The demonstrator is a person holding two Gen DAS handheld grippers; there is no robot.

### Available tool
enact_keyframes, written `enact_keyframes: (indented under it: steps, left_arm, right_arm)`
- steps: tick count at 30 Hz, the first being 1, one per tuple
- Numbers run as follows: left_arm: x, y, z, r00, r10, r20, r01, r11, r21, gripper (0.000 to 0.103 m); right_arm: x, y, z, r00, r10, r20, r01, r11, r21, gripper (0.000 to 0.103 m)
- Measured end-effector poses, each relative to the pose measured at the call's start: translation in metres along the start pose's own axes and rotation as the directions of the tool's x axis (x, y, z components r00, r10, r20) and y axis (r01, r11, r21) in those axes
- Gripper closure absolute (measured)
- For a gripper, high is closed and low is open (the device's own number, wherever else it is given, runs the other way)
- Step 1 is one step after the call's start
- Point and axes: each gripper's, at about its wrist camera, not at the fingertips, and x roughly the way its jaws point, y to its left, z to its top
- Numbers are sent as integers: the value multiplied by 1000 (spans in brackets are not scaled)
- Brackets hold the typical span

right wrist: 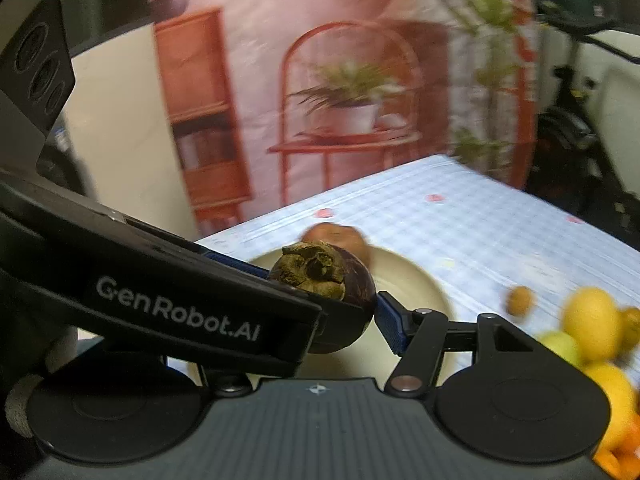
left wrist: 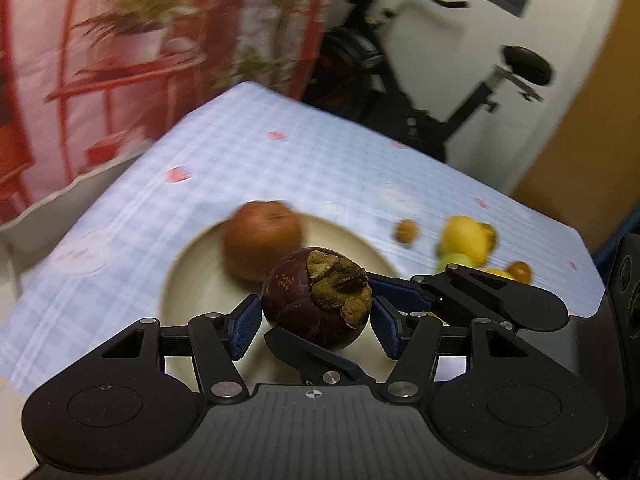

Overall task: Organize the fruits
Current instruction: 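Carry the mangosteen with the left tool onto the cream plate beside the apple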

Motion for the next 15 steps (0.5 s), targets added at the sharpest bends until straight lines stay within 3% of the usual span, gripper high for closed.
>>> enact_keyframes:
  steps: [7,15]
  left_arm:
    - [3,33,5,998,59,-27,-61,993,-103,40]
    - [7,51,6,998,59,-19,-61,990,-126,40]
  right_arm:
    - [46,14,9,991,103,-81,-108,993,-58,40]
    - [67,19,13,989,111,-93,-119,989,-87,40]
